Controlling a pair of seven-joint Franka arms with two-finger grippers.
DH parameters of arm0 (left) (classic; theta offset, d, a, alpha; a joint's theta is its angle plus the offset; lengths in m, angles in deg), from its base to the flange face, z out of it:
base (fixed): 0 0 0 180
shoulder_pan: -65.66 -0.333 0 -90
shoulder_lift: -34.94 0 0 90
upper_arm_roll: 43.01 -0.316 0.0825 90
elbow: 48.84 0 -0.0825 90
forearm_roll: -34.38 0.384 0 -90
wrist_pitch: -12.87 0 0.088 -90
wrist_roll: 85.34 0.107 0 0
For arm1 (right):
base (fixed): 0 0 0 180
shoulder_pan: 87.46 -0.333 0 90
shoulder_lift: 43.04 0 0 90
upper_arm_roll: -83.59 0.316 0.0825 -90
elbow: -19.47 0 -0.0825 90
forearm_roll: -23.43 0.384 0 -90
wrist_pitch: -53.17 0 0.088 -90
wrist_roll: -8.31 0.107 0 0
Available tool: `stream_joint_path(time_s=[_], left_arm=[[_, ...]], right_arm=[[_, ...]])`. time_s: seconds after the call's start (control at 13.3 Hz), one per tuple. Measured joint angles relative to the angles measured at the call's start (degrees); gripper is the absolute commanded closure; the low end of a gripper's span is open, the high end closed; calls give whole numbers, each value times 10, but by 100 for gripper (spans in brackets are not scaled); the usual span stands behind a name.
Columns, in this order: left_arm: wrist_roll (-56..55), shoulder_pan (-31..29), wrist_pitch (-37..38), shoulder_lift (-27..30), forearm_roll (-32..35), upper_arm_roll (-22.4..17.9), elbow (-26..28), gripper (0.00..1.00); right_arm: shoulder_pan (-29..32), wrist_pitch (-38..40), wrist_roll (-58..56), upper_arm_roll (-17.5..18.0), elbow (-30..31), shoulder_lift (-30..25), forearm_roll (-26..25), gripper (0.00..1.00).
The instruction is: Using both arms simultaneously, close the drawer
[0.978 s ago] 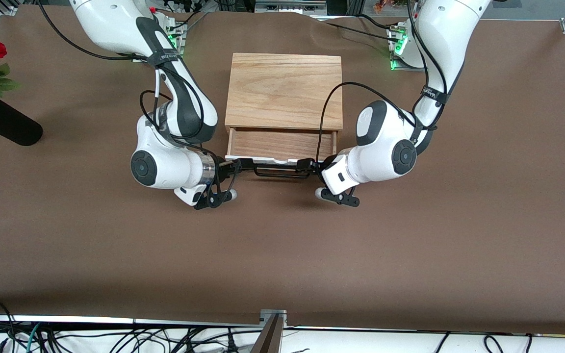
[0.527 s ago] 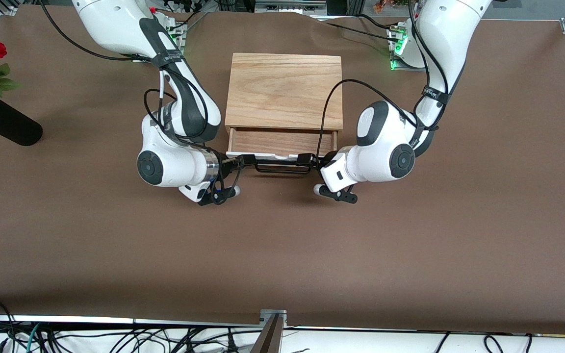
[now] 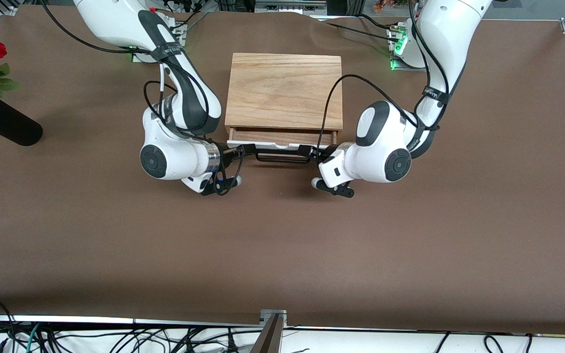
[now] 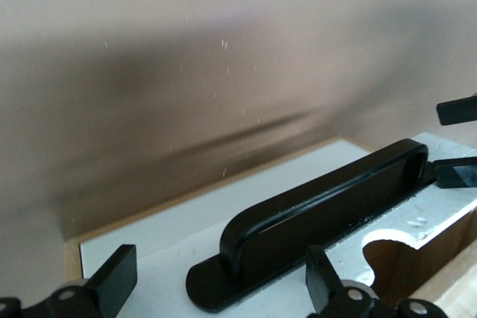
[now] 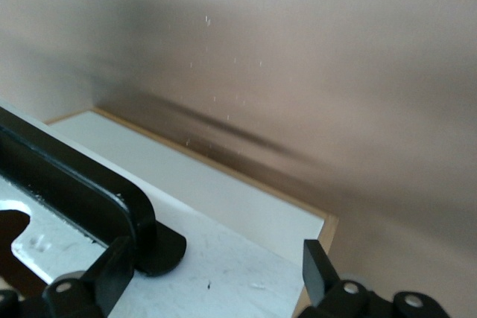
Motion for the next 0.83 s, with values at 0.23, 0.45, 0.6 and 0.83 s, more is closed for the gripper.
stream_joint_path(time_s=[0.23,0.45,0.6,0.83], left_arm=[[0,-1,55,0,0,0,0,0],[-2,-1,106,0,0,-1,0,0],[-2,-5,115,0,0,-1,-3,0],[2,-26,154,11,1,-3,-34,0]], right_arm=[[-1,14,1,1,41,-28,0,0],[-1,27,1,1,71,-46,0,0],[-1,27,1,0,72,-46,1,0],[0,35,-1,-15,61,-49,-2,0]])
